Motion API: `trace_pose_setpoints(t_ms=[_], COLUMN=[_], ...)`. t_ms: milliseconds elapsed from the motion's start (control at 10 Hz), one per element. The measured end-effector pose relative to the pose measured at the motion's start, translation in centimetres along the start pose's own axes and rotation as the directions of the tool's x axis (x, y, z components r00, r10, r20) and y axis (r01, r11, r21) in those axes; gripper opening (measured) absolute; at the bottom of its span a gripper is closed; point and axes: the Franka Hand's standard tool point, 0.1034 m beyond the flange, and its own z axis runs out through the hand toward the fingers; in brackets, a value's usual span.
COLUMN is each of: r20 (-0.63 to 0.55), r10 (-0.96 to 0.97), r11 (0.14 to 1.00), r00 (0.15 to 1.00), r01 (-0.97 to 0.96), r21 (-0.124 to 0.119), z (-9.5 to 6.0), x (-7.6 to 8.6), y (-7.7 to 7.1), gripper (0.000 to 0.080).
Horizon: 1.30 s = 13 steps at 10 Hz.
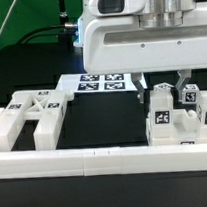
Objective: Assemble chair
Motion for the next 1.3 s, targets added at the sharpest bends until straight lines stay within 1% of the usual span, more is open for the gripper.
trace_pose_setpoints(t_ms=[300, 400, 500, 600, 800, 900, 1100, 1200, 1300], r20=[0.001, 0.001, -0.001, -0.009, -0.020, -0.016, -0.017, -0.008, 0.000], r10=[0.258, 0.397, 0.525, 0.612, 0.716, 0.789, 0.869, 0.924, 0.944], r11=[0.966, 0.918, 0.851, 0.790, 0.698, 0.614, 0.495, 0.383, 0.330], r00=[0.966, 0.918, 0.851, 0.790, 0.698, 0.614, 0.494, 0.383, 0.330], r01=[-0.258, -0.397, -0.524, -0.613, -0.716, -0.789, -0.869, -0.923, -0.944], r21=[0.000, -0.003, -0.009, -0.012, -0.004, 0.003, 0.025, 0.032, 0.024], z=[-0.02, -0.06, -0.21, -0.25, -0.22, -0.20, -0.07, -0.05, -0.11], x=[-0.03, -0.20, -0.62, -0.77, -0.72, -0.69, -0.36, -0.29, -0.31], y=[-0.08, -0.24, -0.75, -0.87, -0.83, -0.81, -0.70, -0.64, -0.76], gripper=[0.0286, 0.0287, 0.0287, 0.0287, 0.0287, 0.0287, 0.0287, 0.0287, 0.0287])
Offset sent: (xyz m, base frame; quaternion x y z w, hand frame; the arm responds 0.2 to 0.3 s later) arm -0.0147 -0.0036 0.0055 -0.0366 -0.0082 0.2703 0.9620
